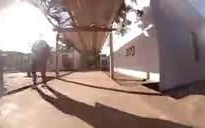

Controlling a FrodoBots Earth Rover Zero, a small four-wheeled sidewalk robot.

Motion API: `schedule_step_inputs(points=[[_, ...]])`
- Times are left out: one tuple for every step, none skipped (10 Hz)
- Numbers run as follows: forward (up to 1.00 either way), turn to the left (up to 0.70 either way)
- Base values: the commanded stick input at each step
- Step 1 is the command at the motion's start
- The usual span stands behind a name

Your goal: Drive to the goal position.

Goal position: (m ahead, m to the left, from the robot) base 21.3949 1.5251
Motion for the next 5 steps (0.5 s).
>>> schedule_step_inputs(points=[[0.70,0.00],[0.70,0.00],[0.70,0.07],[0.70,0.24],[0.70,0.35]])
